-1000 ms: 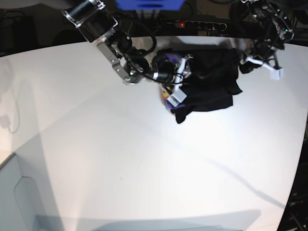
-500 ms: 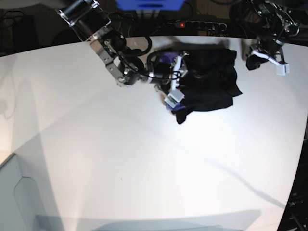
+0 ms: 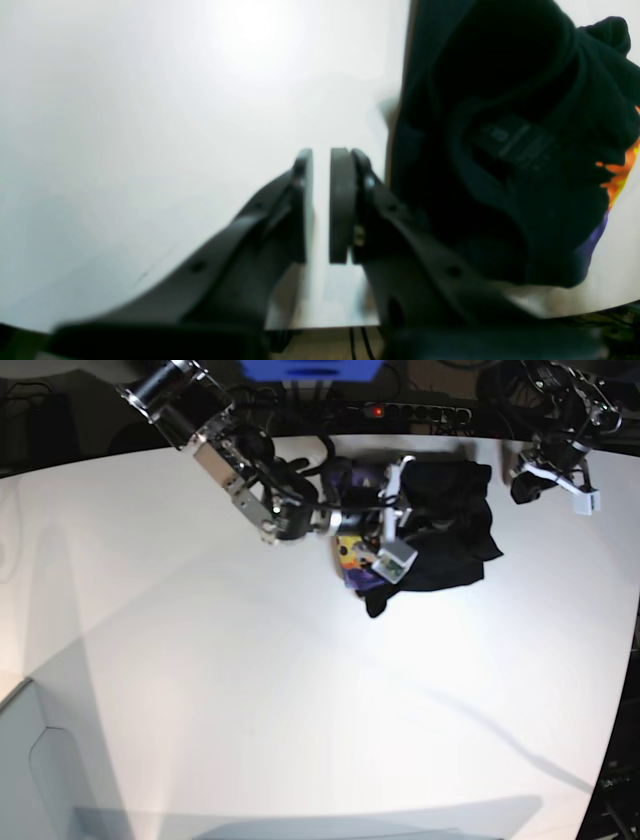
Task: Fold the T-shirt properly
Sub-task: 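Grasp the folded black shirt with the right gripper and drag it sideways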
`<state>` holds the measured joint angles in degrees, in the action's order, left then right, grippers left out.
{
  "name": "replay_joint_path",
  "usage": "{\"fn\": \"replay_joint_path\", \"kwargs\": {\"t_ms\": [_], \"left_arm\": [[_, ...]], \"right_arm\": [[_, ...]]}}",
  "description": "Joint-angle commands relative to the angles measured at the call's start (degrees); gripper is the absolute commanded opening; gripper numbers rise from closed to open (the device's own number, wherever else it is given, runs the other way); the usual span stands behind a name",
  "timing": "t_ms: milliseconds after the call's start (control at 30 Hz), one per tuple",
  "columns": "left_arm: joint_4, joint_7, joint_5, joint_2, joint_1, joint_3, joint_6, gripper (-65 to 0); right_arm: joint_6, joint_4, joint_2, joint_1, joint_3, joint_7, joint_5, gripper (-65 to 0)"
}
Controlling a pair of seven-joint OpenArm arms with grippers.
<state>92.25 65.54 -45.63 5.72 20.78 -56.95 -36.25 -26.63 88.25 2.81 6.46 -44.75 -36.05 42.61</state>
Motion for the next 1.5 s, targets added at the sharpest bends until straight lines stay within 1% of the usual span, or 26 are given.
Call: {"fn": "replay_joint_path", "kwargs": {"t_ms": [0,267,367,433,500,567,667,700,767,833,933,967,1033,1100,1333,1467], "left_arm": [[0.98,-0.88,-1.01,0.66,0.19,-0.41,-0.45,-58.7],[0.9,-0.97,-0.84,0.66,0.1,-0.41,-0.37,-58.7],[0.9,-0.97,-0.75,0.66,0.02,-0.41,-0.37,-58.7],[0.9,-0.97,-0.75,0.66,0.02,-0.41,-0.37,-58.7],[0.81,-0.97,-0.75,0.66,0.02,-0.41,-0.37,-58.7],[0.81,-0.97,-0.75,0.66,-0.07,-0.41,-0.37,-58.7],[0.81,-0.97,-0.75,0.66,-0.07,-0.41,-0.37,-58.7],[0.81,-0.97,-0.75,0.66,-0.07,-0.5,-0.37,-58.7],[0.81,-0.97,-0.75,0.66,-0.07,-1.12,-0.37,-58.7],[0.54,-0.97,-0.75,0.48,-0.16,-2.88,-0.37,-58.7],[0.19,-0.97,-0.66,0.57,-0.16,-3.58,-0.45,-58.7],[0.19,-0.97,-0.66,0.66,-0.16,-3.58,-0.45,-58.7],[0.19,-0.97,-0.66,0.66,-0.16,-3.58,-0.45,-58.7],[0.19,-0.97,-0.66,0.66,-0.25,-3.58,-0.45,-58.7],[0.19,-0.97,-0.57,0.66,-0.86,-3.58,-0.28,-58.7],[0.1,-0.97,-0.57,0.75,-1.48,-3.58,-0.1,-58.7]], "right_arm": [[-0.14,-0.47,-0.65,1.76,-0.65,1.02,0.6,-65.0],[-0.14,-10.75,-1.27,8.27,-6.98,1.37,0.51,-65.0],[-0.14,-14.36,-2.76,9.94,-6.9,1.46,0.07,-65.0],[-0.14,-16.12,-3.12,10.64,-6.81,1.55,-1.07,-65.0],[-0.14,-18.05,-4.87,10.82,-6.81,1.55,-3.18,-65.0],[-0.14,-20.77,-6.63,10.82,-6.81,1.81,-6.52,-65.0],[0.39,-26.75,-9.36,10.55,-6.72,4.45,-12.15,-65.0],[2.15,-28.95,-10.06,10.55,-6.72,5.24,-13.99,-65.0],[8.3,-32.29,-10.59,10.46,-6.72,6.82,-16.54,-65.0],[14.72,-34.58,-10.5,10.46,-6.72,8.76,-17.69,-65.0],[23.51,-35.81,-7.69,10.46,-6.11,10.34,-17.6,-65.0],[25.71,-35.81,-6.72,10.46,-4.52,10.34,-17.51,-65.0],[28.35,-35.81,-5.4,9.32,0.31,9.99,-17.51,-65.0],[29.84,-35.72,-4.0,7.74,8.49,9.99,-17.51,-65.0],[30.28,-35.1,-0.13,1.41,38.38,9.9,-17.51,-65.0],[30.28,-28.77,0.05,-3.95,53.32,9.9,-17.51,-65.0]]}}
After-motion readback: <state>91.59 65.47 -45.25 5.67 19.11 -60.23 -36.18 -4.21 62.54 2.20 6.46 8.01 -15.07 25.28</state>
